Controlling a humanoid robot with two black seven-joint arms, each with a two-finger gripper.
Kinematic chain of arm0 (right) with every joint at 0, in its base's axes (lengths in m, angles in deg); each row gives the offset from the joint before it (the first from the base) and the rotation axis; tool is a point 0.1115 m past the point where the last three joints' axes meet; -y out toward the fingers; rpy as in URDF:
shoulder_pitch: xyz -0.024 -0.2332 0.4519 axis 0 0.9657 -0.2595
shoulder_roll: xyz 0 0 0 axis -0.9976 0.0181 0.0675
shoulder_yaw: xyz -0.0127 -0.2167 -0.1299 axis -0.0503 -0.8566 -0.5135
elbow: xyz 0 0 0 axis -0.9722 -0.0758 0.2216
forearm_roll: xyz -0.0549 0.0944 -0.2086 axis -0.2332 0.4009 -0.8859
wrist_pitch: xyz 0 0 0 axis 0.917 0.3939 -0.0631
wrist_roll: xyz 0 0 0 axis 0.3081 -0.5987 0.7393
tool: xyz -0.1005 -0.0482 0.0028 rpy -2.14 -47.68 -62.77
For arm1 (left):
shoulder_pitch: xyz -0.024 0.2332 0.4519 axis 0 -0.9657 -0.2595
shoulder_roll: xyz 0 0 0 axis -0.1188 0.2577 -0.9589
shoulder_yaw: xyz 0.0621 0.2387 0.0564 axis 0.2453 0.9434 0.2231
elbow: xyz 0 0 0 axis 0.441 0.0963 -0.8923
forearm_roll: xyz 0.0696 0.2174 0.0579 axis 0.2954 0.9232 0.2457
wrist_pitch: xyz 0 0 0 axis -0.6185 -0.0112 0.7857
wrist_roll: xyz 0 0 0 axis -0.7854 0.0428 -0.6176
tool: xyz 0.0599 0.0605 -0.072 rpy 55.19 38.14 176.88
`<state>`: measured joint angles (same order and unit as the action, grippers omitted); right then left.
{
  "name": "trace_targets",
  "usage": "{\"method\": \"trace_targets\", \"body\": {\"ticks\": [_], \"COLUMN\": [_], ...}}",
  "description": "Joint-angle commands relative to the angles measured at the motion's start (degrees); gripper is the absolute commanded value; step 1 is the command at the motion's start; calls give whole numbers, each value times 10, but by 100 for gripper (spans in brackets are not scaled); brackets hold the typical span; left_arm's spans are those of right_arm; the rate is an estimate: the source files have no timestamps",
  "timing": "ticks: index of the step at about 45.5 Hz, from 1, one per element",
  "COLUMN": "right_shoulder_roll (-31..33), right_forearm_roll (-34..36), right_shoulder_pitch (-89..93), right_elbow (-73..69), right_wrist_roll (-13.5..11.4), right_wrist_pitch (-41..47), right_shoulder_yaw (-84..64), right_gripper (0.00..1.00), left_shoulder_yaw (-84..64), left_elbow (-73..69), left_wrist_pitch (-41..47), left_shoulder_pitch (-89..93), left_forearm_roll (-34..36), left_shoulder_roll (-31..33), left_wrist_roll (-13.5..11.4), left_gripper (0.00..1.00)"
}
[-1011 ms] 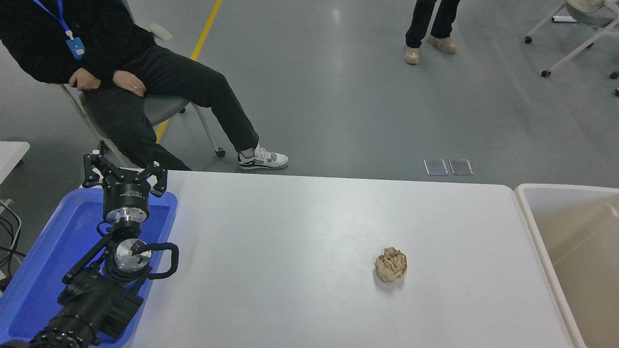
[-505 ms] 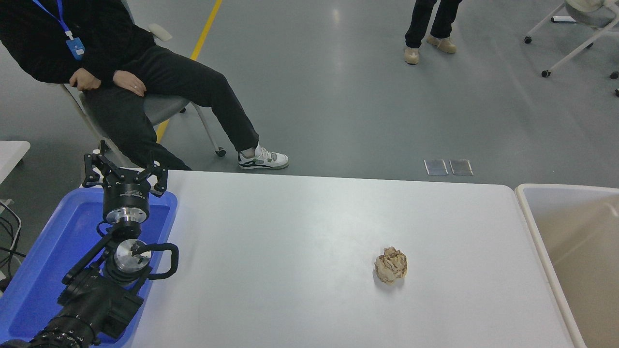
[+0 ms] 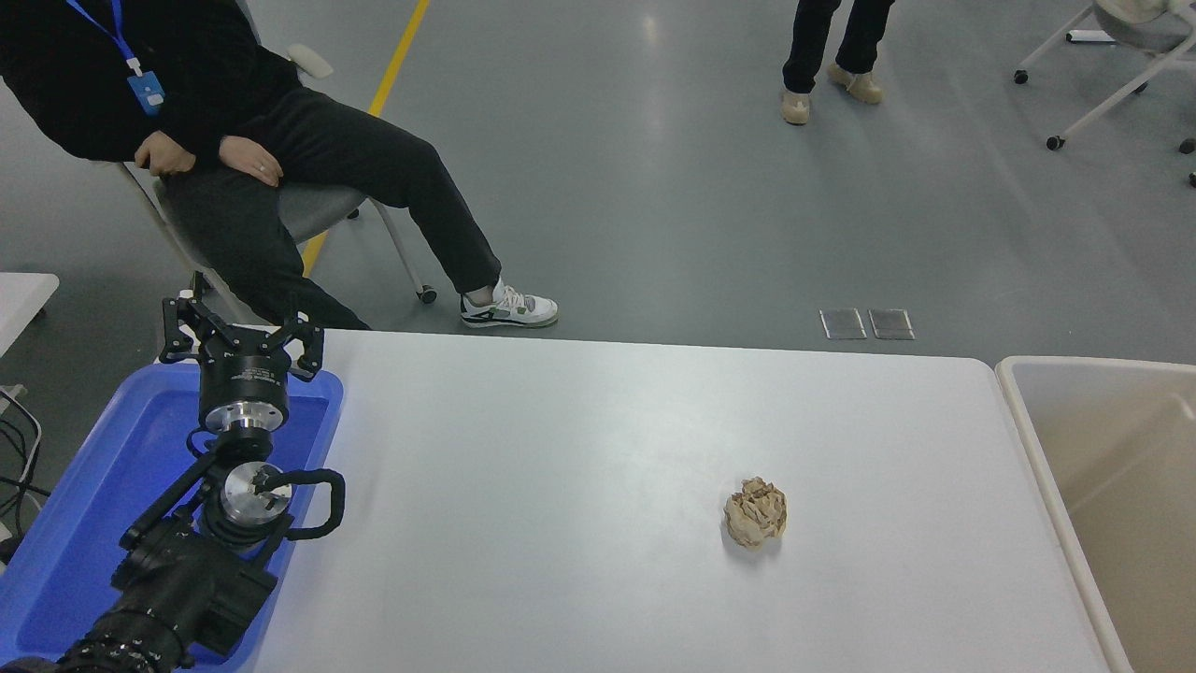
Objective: Pick up foil plate and place in dustbin
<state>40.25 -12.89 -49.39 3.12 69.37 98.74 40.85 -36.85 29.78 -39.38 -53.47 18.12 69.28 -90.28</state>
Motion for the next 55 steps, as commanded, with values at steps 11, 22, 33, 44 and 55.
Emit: {"method": "trace_targets", "body": {"ticks": [11,22,33,44,55], "right_shoulder_roll": [-159,-250,-317,-395,-459], "right_forearm_roll": [-27,-26,11,92,95], "right_shoulder_pitch": [-50,-90,-351,-548,-678], "right_elbow": [55,131,136,127,78], "right_wrist_roll": [-6,-6,2,3,3], "right_wrist_pitch": [-35,-46,-69,-67,-64], "right_shoulder_yaw": [-122,-177,-501,-692,-813], "right_gripper": [100,100,100,100,100], "left_shoulder_yaw": [0,-1,0,0,0], "left_elbow": [0,0,0,0,0], "left_wrist_pitch": [0,0,0,0,0], "left_shoulder_pitch": [0,0,0,0,0], "left_forearm_roll": [0,0,0,0,0], "left_shoulder_roll": [0,0,0,0,0], "left_wrist_roll": [0,0,0,0,0], "left_gripper": [99,99,99,99,99]}}
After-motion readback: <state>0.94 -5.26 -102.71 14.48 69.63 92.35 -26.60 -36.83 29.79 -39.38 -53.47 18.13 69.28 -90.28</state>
